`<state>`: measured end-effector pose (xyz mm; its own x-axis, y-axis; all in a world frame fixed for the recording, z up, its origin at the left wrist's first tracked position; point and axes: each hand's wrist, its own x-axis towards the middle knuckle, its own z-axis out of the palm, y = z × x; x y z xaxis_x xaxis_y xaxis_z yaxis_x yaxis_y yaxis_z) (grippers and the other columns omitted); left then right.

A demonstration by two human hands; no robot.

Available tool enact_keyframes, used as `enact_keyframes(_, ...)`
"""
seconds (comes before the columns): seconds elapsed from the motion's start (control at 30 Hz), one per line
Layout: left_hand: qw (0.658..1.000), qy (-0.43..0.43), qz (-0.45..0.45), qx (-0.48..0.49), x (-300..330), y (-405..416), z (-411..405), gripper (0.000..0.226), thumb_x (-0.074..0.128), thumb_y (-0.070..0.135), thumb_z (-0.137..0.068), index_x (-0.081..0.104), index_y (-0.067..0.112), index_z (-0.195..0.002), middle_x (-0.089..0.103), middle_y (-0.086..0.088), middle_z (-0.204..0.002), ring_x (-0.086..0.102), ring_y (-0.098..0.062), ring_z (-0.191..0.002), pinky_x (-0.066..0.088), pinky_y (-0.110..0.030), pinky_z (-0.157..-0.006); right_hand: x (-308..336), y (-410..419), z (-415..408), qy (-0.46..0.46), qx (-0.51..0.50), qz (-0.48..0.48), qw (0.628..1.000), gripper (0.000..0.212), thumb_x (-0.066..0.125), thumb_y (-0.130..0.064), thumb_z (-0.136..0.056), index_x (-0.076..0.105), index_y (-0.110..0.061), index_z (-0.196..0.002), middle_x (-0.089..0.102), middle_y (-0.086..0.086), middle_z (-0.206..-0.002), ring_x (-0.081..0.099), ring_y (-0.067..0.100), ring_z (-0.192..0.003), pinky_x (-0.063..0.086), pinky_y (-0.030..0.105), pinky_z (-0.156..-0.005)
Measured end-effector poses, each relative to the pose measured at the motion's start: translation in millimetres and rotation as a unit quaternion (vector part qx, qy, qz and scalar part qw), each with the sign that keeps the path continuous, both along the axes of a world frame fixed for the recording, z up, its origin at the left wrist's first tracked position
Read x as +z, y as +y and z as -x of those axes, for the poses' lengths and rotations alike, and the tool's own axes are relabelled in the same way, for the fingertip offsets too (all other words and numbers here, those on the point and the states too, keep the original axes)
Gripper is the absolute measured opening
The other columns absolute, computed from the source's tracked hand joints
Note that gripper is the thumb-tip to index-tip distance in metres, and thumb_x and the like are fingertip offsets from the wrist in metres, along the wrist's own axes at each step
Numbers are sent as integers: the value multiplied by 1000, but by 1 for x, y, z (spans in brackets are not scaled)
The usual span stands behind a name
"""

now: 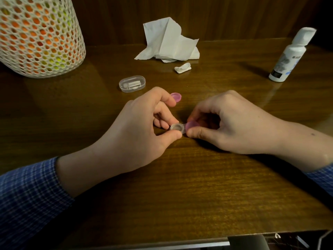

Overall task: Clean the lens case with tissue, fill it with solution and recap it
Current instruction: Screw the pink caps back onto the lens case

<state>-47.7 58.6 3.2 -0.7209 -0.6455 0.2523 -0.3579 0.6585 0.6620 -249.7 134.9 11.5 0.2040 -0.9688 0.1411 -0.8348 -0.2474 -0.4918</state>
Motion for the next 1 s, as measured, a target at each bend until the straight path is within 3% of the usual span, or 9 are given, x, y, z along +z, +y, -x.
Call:
enact_keyframes(0.33, 999, 8, -15, -42, -1, -3, -2, 70, 79, 34, -73, 53, 18, -136, 72, 12, -95, 70, -6, -90, 58, -29, -77, 3, -7, 8, -3, 36, -41, 998, 36, 66, -44, -87, 74, -27, -118, 75, -9, -89, 68, 9, -76, 54, 25, -64)
enact_keyframes(0.43, 998, -2, -23, -57, -2, -7, -4, 73, 84, 19, -74, 50, 19, -138, 70, 11, -98, 69, -8, -92, 58, -27, -79, 3, -8, 8, -2, 41, -39, 998, 38, 64, -42, -90, 72, -28, -125, 75, -10, -95, 69, 10, -82, 55, 32, -69)
enact_keyframes(0.53, 998, -11, -32, -53, -4, -11, -5, 74, 81, 6, -74, 49, 23, -138, 69, 13, -99, 68, -6, -93, 58, -24, -81, 0, -8, 10, 5, 36, -28, 999, 42, 69, -37, -91, 67, -27, -132, 67, -14, -97, 64, 8, -82, 50, 19, -67)
enact_keyframes(0.7, 999, -11, -12, -43, -6, -12, -5, 68, 78, 1, -77, 52, 20, -137, 66, 11, -101, 67, -7, -91, 59, -28, -78, -2, -7, 13, -38, 4, -35, 999, 49, 75, -21, -91, 59, -26, -137, 67, -14, -97, 63, 6, -76, 50, 15, -61)
enact_keyframes(0.87, 999, -2, 4, -31, -6, -10, -5, 63, 81, 11, -77, 55, 17, -134, 65, 11, -104, 68, -7, -87, 60, -27, -77, 1, -4, 12, -94, 6, -66, 993, 59, 68, 0, -89, 54, -25, -141, 70, -10, -108, 67, 14, -84, 58, 32, -76)
enact_keyframes(0.93, 1000, 1, 6, -30, -5, -9, -5, 64, 81, 15, -76, 55, 17, -135, 66, 11, -107, 68, -6, -88, 60, -26, -77, 2, -3, 11, -124, 9, -82, 989, 61, 71, -1, -88, 54, -25, -141, 70, -8, -111, 67, 13, -84, 58, 34, -77)
enact_keyframes(1.0, 1000, 1, 8, -29, -4, -9, -4, 64, 81, 18, -76, 55, 17, -135, 66, 11, -108, 69, -6, -87, 60, -26, -76, 4, -1, 9, -130, 15, -76, 988, 64, 80, -16, -84, 53, -27, -141, 70, -11, -111, 67, 11, -87, 59, 28, -77)
